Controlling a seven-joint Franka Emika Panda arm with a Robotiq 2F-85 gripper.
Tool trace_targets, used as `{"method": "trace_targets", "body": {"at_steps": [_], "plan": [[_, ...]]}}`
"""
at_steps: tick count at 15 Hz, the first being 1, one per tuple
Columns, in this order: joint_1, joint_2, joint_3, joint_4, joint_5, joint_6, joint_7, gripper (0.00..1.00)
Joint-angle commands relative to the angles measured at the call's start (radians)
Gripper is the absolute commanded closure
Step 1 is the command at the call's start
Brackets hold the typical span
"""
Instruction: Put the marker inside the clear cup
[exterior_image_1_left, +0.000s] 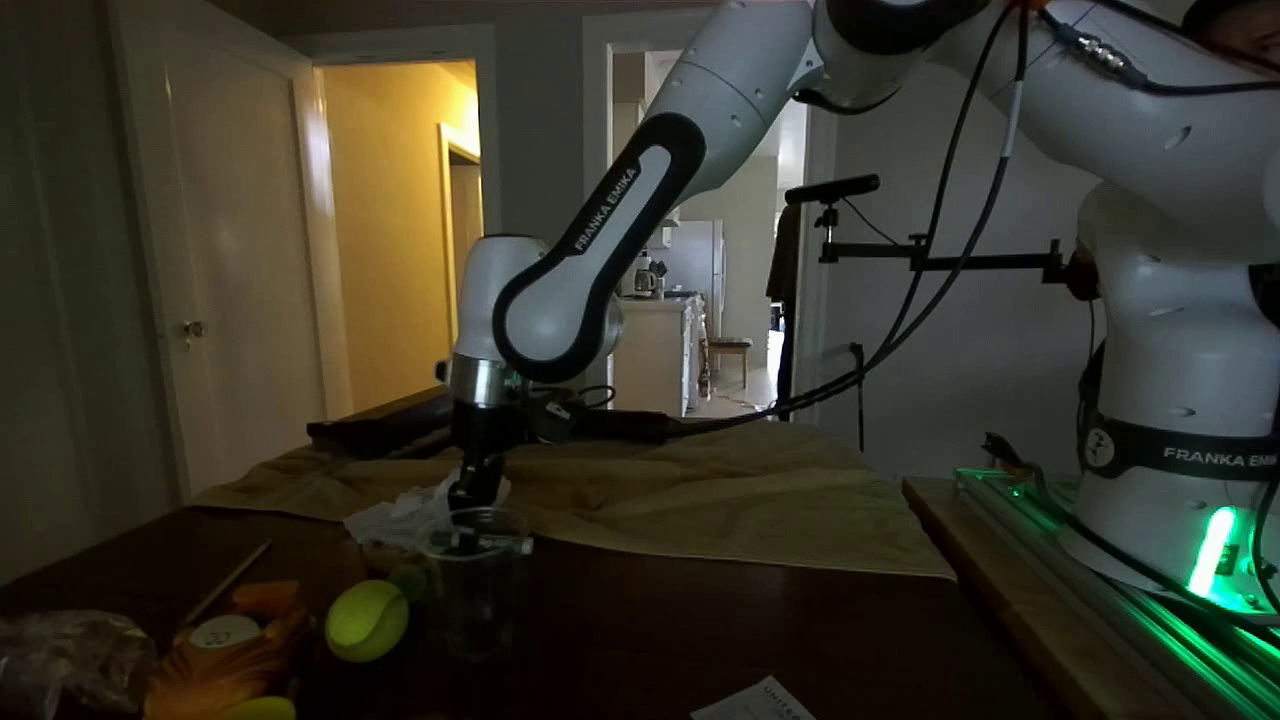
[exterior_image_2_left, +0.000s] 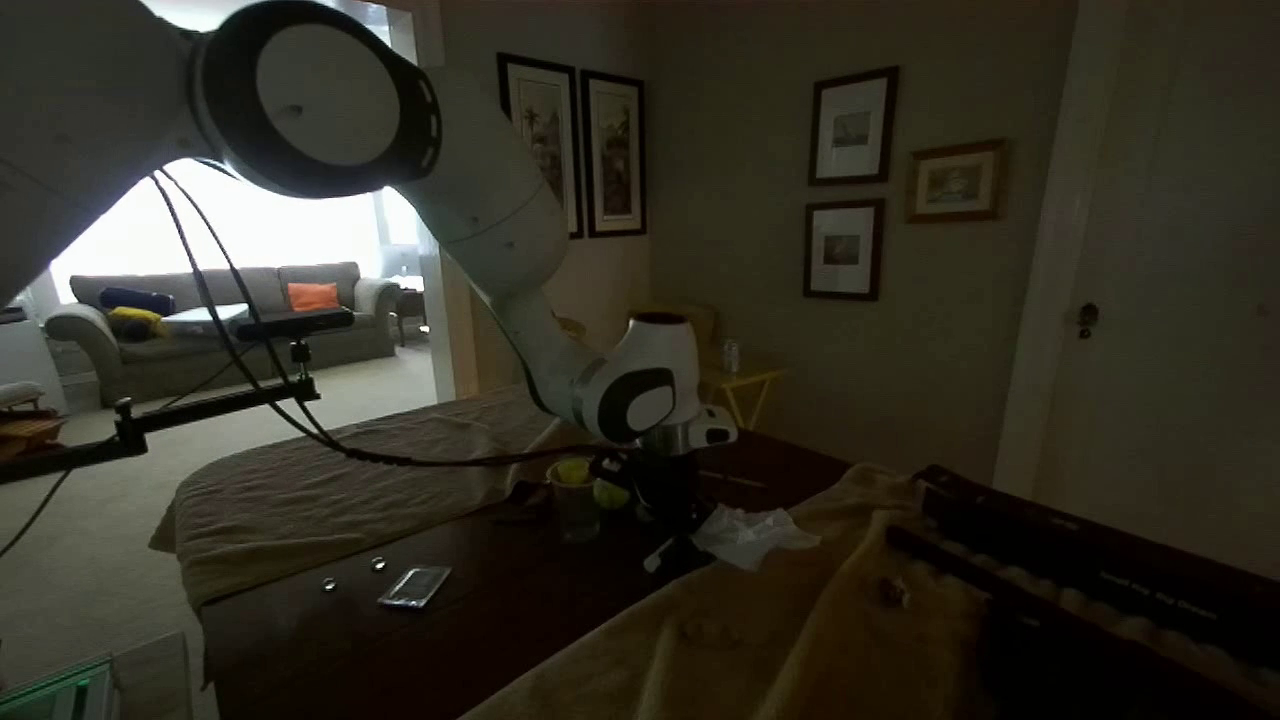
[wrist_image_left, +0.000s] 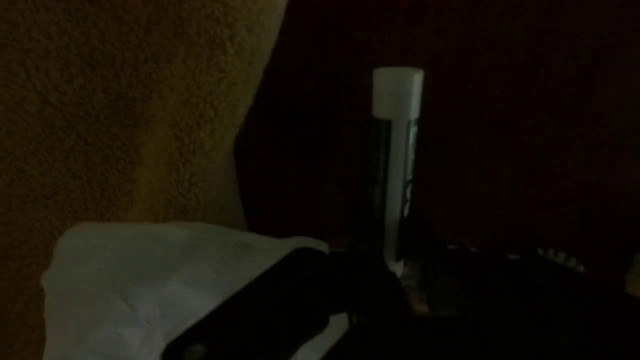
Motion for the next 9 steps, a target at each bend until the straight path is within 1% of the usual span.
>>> {"method": "trace_targets", "body": {"at_steps": [1, 9], "plan": [[0.021, -0.081, -0.005, -0.086, 0.002, 0.093, 0.023, 0.95], [0.060, -0.246, -0.032, -0.223, -0.001, 0.242, 0.071, 0.95]]}}
